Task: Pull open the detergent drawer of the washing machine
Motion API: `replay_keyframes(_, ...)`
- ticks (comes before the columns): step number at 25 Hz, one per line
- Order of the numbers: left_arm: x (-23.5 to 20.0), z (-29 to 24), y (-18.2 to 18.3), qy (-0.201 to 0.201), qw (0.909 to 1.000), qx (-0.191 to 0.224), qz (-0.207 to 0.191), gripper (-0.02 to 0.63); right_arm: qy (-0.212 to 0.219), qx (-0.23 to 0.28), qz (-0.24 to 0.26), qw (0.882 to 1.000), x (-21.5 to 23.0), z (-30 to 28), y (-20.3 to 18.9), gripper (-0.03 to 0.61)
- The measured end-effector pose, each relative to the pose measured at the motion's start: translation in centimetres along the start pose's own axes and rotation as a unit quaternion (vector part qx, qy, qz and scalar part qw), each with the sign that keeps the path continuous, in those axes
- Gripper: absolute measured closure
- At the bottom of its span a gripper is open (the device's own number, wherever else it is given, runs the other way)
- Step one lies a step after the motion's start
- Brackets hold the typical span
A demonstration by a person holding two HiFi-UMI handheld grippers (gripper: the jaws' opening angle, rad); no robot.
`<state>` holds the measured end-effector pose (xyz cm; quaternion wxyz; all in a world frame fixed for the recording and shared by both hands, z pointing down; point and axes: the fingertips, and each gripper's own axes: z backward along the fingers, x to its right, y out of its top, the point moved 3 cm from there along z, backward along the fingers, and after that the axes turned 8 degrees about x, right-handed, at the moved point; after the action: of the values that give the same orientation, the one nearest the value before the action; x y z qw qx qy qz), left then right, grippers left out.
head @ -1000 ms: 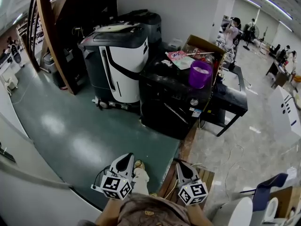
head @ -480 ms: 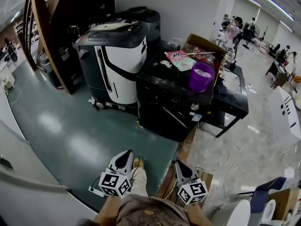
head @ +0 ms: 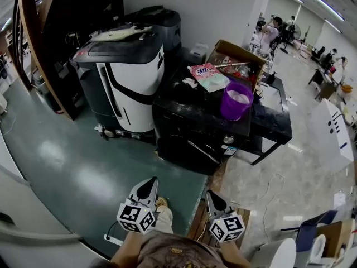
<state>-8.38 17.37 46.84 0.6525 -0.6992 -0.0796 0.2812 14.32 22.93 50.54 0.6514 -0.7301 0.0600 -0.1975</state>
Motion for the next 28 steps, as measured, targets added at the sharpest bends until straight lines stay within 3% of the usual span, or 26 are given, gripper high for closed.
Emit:
replay_keyframes(11, -5.4, -11.6, 4.2, -0.047, 0.9988, -0.003, 0.008, 0.593, -0.028, 0.002, -0.001, 1.0, 3.0, -10.9, 3.3, 0.577)
replay_keyframes(19, -9.3, -18.1, 5.2, -0.083, 0.9964, -0.019, 0.003, 0.592, -0.048, 0.012, -0.002, 0.999, 4.9, -18.5, 4.4, 0.577)
replay_keyframes(23, -11.4, -20.5, 5.2, -0.08, 0.9966, -0.022, -0.004, 0.592, -0.057, 0.015, -0.006, 0.998, 5.3, -21.4, 4.6, 0.577)
replay_keyframes(28, -13.2, -22.8, 4.8, -0.08, 0.9963, -0.028, 0.018, 0.592, -0.059, 0.007, -0.006, 0.998, 5.9, -23.8, 4.4, 0.577)
